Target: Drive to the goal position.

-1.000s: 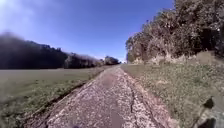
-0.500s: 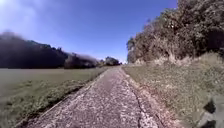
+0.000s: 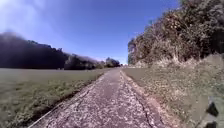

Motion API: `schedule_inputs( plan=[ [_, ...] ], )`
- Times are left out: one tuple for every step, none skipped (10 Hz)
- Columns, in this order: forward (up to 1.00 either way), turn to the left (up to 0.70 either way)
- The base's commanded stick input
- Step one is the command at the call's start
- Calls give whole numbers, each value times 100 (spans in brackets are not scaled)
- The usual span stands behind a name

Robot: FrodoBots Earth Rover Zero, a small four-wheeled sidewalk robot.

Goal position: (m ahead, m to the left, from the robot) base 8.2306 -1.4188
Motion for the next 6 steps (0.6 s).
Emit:
schedule_inputs(
  plan=[
    [70, 0],
    [70, 0],
    [70, 0],
    [70, 0],
    [70, 0],
    [70, 1]
  ],
)
